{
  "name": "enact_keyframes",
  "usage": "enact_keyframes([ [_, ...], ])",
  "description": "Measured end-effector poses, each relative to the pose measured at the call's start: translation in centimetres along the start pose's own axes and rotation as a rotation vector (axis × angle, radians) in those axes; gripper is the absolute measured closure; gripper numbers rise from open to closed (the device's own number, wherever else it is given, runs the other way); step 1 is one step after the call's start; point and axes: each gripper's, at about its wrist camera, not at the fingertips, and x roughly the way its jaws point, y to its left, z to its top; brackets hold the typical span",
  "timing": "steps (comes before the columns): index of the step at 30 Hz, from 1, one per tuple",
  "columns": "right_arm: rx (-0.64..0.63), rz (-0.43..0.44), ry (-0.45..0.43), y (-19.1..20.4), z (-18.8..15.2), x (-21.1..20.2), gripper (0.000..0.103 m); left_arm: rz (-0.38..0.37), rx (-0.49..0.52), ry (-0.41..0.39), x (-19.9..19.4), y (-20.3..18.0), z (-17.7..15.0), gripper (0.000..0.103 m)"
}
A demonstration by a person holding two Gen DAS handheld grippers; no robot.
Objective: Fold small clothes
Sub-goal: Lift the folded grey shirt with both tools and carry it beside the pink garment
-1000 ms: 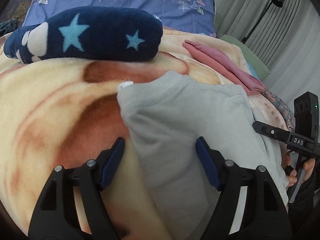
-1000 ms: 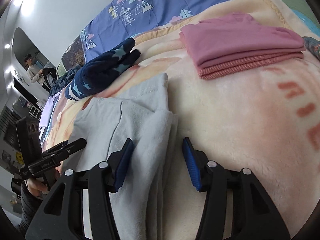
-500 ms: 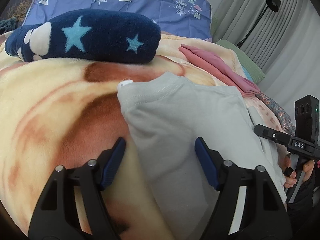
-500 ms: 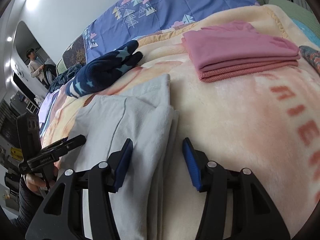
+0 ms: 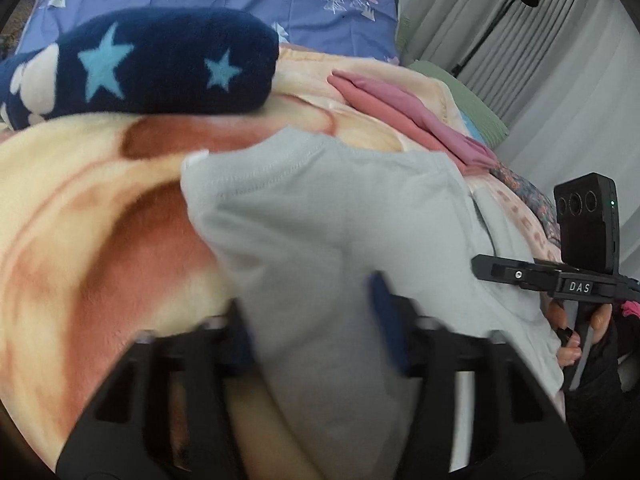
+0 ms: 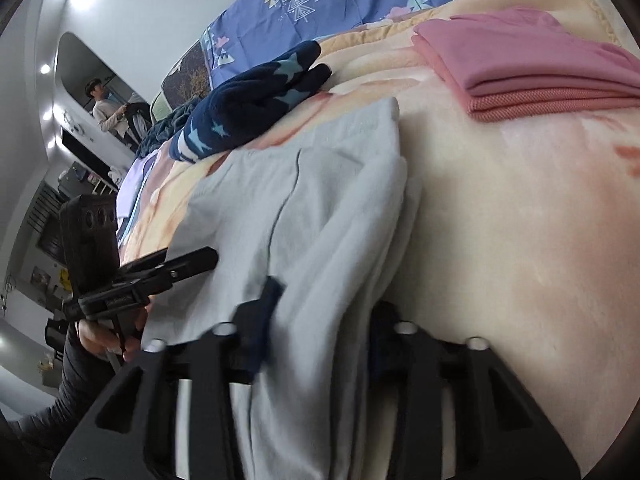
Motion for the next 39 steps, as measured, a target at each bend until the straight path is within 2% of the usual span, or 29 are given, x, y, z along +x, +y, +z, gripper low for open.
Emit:
enact_keyframes([
  [1, -0.003, -0.001, -0.012, 0.5, -0.1, -0.4, 0.087, -0.013, 0.001, -0.021, -0.8, -0.4, 0.1, 0.079],
  [2, -0.029, -0.020, -0.035, 1.3, -0.2, -0.9, 0.089, -0.015, 0.013, -0.051, -1.7, -1.1, 0.3, 0.080],
  [5, -0.143, -0.064, -0.124, 4.3, -1.0, -3.9, 0.089, -0.004, 0.096, -0.140, -4.9, -4.4, 1.0, 0.081],
  [10, -0.214, -0.096, -0.303, 6.4, -1.9, -10.9, 0.089, -0.012, 0.246, -0.264, -9.7, -11.0, 2.7, 0.081],
  [14, -0.218, -0.131, -0.450, 6.0, -2.5, -17.2, 0.089, -0.038, 0.360, -0.321, -11.6, -16.4, 4.2, 0.081],
  [19, -0.224, -0.282, -0.575, 4.5, -2.1, -25.6, 0.089, -0.087, 0.502, -0.361, -10.3, -25.3, 8.7, 0.080],
  [26, -0.135, -0.518, -0.697, -0.9, 0.1, -35.2, 0.089, -0.144, 0.644, -0.357, -3.6, -37.4, 15.7, 0.080],
  [30, -0.036, -0.594, -0.711, -6.4, 1.5, -37.9, 0.089, -0.144, 0.688, -0.318, 2.1, -42.1, 17.9, 0.080],
  [33, 0.024, -0.629, -0.694, -10.0, 2.4, -38.1, 0.089, -0.138, 0.694, -0.283, 6.5, -43.6, 18.6, 0.076],
  [34, 0.041, -0.635, -0.688, -11.2, 2.7, -37.9, 0.088, -0.111, 0.690, -0.283, 8.0, -44.0, 18.8, 0.064],
  [35, 0.070, -0.654, -0.675, -12.7, 3.2, -37.3, 0.081, -0.052, 0.688, -0.284, 10.0, -44.1, 18.8, 0.030],
  [36, 0.119, -0.709, -0.653, -14.5, 3.4, -36.6, 0.070, 0.053, 0.679, -0.280, 12.4, -44.0, 18.6, 0.021],
  [37, 0.205, -0.828, -0.604, -17.0, 3.6, -35.1, 0.052, 0.152, 0.666, -0.231, 15.5, -43.6, 18.1, 0.022],
  [38, 0.276, -0.947, -0.563, -18.9, 3.4, -33.9, 0.051, 0.168, 0.656, -0.157, 17.8, -42.8, 17.5, 0.022],
  [39, 0.324, -1.062, -0.507, -21.0, 2.7, -32.3, 0.051, 0.140, 0.645, -0.083, 19.7, -42.0, 16.5, 0.022],
])
